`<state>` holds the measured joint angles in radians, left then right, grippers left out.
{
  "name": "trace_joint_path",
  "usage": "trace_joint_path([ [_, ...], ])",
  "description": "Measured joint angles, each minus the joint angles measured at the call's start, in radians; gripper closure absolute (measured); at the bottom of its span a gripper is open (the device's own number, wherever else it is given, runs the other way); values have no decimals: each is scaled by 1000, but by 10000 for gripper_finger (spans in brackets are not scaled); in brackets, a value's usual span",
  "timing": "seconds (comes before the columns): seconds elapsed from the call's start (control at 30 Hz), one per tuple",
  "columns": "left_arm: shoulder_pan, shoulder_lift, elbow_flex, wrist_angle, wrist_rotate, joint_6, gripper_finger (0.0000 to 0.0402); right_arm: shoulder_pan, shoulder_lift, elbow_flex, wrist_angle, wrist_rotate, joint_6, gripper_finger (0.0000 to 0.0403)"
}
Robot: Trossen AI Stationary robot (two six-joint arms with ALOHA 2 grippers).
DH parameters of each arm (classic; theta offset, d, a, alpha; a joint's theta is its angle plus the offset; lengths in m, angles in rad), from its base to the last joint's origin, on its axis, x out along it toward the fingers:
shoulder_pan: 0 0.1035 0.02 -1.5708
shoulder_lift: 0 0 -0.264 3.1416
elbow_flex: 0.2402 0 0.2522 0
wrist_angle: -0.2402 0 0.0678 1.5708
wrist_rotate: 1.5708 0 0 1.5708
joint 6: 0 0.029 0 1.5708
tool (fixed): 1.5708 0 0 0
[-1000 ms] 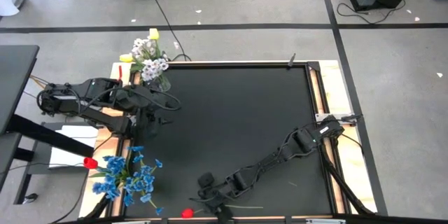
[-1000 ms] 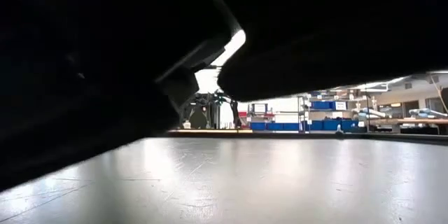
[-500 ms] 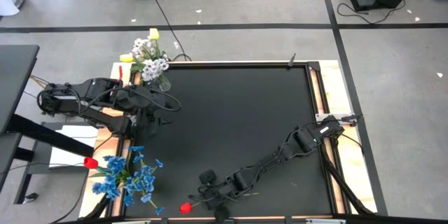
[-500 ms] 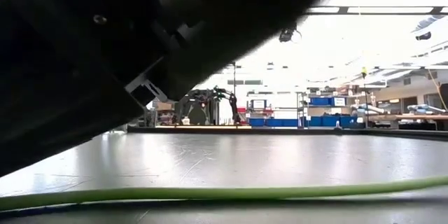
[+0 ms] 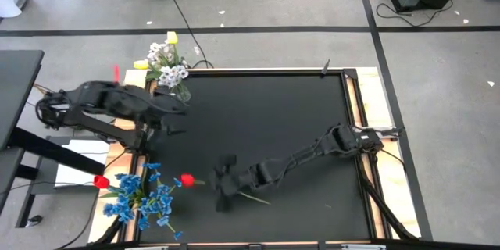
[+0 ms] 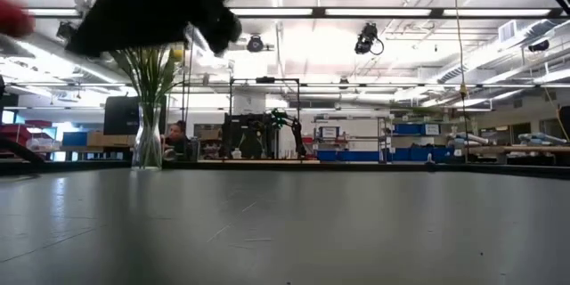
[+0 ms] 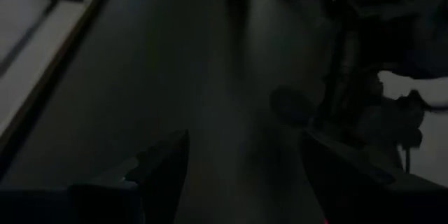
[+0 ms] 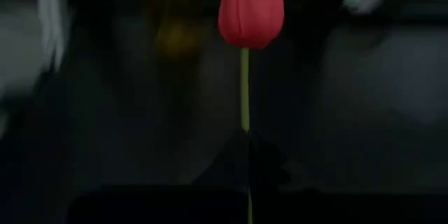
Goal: Sort flowers into vase by color
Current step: Put the red flower into the yellow vase
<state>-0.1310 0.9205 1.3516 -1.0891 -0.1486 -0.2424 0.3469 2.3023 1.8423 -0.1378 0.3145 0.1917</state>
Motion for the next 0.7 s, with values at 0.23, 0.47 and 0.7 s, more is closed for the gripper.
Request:
trace_joint_path([
  [0.23,0,-91,65,-18,-83,-32,127,-79,-65,2,259,121,-34,401],
  [0.47,0,-231,65,-67,-181,-118,128,-148,-83,2,690,185,-203,402],
  [0.7,0,-247,66,-58,-185,-130,128,-222,-82,2,1021,111,-271,402],
])
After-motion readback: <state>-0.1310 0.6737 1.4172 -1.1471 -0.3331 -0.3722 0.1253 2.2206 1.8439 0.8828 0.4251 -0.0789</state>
